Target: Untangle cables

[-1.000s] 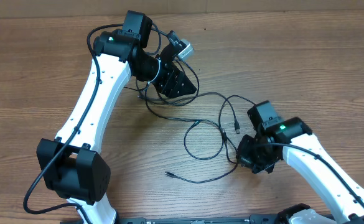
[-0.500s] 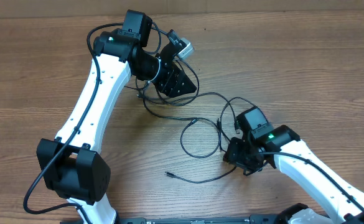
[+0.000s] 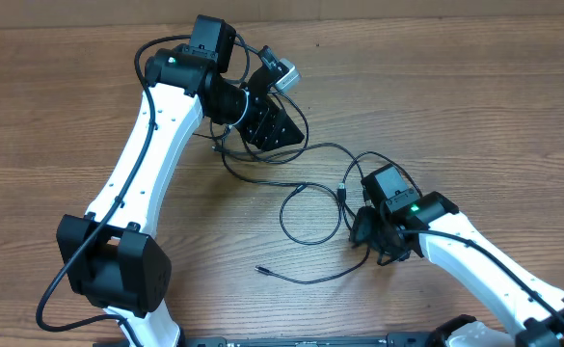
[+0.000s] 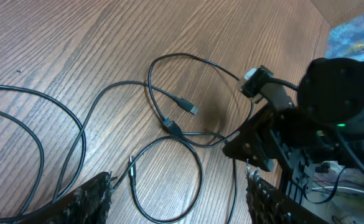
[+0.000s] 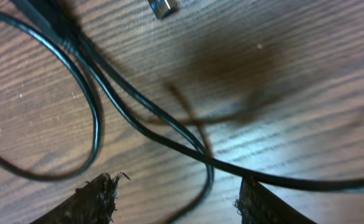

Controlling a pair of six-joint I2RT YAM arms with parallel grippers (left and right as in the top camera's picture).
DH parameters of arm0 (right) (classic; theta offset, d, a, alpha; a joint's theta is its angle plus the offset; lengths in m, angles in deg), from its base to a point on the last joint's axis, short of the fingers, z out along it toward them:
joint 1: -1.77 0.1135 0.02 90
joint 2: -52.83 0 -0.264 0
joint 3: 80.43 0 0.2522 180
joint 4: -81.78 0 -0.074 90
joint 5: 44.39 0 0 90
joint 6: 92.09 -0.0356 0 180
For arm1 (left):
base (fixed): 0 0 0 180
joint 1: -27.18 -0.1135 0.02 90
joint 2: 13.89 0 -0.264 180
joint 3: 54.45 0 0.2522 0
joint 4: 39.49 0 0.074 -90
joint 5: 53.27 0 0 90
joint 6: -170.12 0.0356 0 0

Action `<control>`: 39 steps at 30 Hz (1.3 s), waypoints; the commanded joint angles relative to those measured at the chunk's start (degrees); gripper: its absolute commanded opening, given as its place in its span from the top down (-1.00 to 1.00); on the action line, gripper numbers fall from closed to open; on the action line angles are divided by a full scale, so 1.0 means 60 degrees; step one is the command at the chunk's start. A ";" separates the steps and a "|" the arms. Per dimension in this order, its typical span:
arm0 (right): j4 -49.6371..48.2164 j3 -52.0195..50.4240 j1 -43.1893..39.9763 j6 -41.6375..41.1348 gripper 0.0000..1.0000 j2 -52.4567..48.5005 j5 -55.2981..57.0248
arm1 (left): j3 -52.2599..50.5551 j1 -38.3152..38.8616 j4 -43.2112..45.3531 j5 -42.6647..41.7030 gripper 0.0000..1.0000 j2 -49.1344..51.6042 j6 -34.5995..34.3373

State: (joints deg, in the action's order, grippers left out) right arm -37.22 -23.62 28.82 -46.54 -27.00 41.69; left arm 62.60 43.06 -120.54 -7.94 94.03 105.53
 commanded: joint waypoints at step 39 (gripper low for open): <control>-0.1235 -0.0299 0.0062 0.6211 0.53 -0.1632 0.0255 | 0.0168 -0.0018 0.0237 0.1060 -0.99 0.0069 0.0011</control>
State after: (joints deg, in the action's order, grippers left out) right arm -44.47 -23.90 28.86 -9.41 -36.12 44.03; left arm 62.60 43.06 -119.36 -1.95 94.03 105.53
